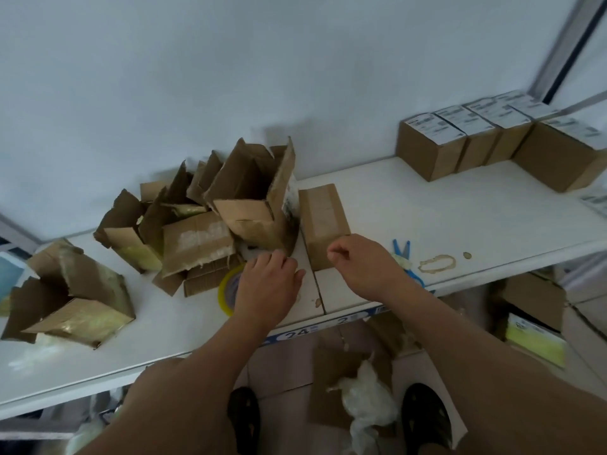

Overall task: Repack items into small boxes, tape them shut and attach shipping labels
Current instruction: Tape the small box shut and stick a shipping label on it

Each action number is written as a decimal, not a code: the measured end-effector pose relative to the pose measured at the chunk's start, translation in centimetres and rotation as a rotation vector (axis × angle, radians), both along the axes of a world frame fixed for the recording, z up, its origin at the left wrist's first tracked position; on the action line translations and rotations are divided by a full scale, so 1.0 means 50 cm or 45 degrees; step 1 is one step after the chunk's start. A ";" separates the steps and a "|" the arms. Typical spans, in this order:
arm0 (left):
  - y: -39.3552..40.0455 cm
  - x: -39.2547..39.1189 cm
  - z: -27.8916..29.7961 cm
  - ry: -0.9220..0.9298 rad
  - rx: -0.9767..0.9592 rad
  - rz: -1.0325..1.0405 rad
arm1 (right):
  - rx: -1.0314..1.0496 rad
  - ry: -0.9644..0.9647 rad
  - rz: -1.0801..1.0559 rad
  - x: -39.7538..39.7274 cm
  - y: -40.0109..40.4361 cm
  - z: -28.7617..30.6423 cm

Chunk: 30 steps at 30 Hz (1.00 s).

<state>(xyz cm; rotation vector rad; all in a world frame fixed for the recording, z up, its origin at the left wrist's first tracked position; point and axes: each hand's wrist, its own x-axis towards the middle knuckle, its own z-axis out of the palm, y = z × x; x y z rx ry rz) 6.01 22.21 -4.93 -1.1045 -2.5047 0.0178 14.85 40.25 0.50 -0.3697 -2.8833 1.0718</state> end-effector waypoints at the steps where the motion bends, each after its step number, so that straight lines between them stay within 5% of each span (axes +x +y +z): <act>1: 0.016 0.007 0.015 0.022 -0.012 -0.053 | 0.136 -0.006 0.019 0.009 0.011 -0.005; 4: 0.063 0.017 0.059 0.079 -0.076 -0.234 | 0.543 -0.020 0.062 0.033 0.042 -0.016; 8: 0.134 0.038 0.107 0.147 -0.103 -0.397 | 0.756 0.003 0.024 0.063 0.094 -0.021; 30: 0.868 0.152 0.044 0.109 0.124 -0.945 | 0.772 -0.317 -0.725 0.258 0.724 -0.052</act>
